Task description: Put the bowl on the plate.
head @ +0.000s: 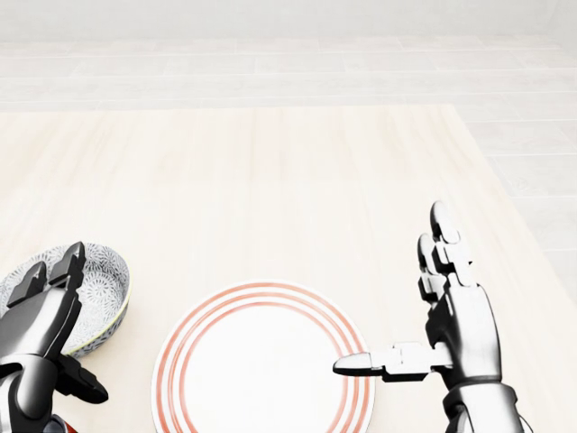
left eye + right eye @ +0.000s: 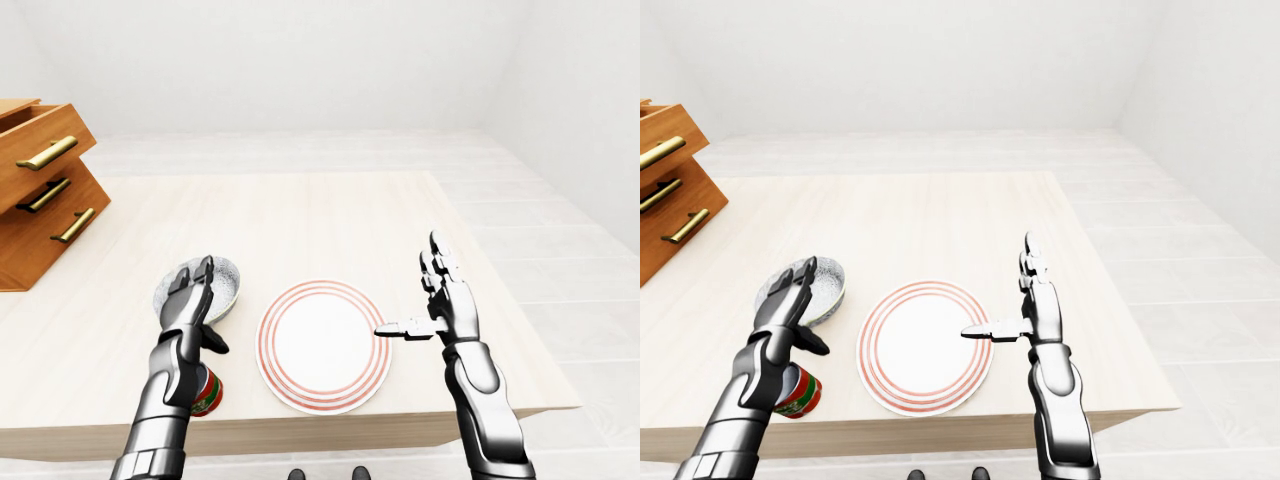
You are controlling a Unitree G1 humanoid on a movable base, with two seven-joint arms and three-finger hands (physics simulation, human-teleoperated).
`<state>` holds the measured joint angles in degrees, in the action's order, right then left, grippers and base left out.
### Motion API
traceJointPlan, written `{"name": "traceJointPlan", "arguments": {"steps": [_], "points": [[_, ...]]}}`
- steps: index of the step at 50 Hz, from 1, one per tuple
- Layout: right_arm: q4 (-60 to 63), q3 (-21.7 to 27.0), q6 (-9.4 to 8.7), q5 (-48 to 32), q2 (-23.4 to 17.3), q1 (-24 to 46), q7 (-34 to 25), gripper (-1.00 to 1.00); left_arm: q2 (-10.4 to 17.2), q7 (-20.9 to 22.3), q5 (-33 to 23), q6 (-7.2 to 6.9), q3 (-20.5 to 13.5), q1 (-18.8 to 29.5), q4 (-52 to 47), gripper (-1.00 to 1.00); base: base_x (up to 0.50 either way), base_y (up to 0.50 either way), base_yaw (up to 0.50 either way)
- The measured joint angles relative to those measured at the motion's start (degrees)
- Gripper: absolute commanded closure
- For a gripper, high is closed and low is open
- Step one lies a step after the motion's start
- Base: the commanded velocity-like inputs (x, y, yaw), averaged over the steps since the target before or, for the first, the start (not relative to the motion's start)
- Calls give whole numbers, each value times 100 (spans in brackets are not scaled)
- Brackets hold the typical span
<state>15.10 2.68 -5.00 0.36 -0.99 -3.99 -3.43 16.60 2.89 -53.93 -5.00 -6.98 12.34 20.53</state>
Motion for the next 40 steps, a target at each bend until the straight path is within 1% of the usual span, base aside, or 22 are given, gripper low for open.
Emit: {"name": "traceJointPlan", "arguments": {"steps": [8,9,11,12,14,15,17,18,19,22,23,27,30,36,38,40], "points": [[29,-1,0,-4,5,-40,-1,-100,4,32,-24,0,11,-34,8,-100,0,0,0],[34,0,0,-3,5,-46,-2,-100,3,38,-25,0,10,-36,8,-91,0,0,0],[45,1,0,-3,6,-60,-4,-100,4,50,-31,0,11,-41,7,-87,0,0,0],[51,2,0,-2,6,-68,-5,-100,3,57,-32,0,11,-43,5,-79,0,0,0],[61,4,0,-1,6,-81,-7,-100,2,71,-37,0,11,-52,-3,-76,0,0,0],[66,5,0,0,6,-88,-8,-100,0,77,-35,0,9,-55,-6,-65,0,0,0],[72,7,0,0,7,-100,-11,-100,-4,89,-31,0,5,-65,-17,-62,0,0,0],[74,7,0,0,7,-106,-13,-100,-5,96,-31,0,5,-72,-23,-55,0,0,0],[76,7,0,-1,8,-111,-14,-100,-5,104,-34,0,5,-78,-29,-55,0,0,0],[81,7,0,-1,10,-125,-17,-100,-5,128,-39,0,3,-95,-47,-34,0,0,0],[84,7,0,-1,10,-130,-18,-100,-6,136,-38,0,1,-100,-55,-34,0,0,0],[97,9,0,1,12,-147,-23,-100,-8,167,-45,0,-5,-116,-79,-20,0,0,0],[109,13,0,2,12,-160,-26,-100,-11,196,-43,0,-10,-126,-90,-5,0,0,0],[159,17,0,4,12,-175,-31,-100,-12,233,-46,0,-21,-155,-119,-2,0,0,0],[180,19,0,5,10,-174,-33,-100,-14,240,-42,0,-33,-164,-133,7,0,0,0],[205,23,0,5,8,-169,-35,-100,-11,246,-44,0,-46,-174,-148,8,0,0,0]]}}
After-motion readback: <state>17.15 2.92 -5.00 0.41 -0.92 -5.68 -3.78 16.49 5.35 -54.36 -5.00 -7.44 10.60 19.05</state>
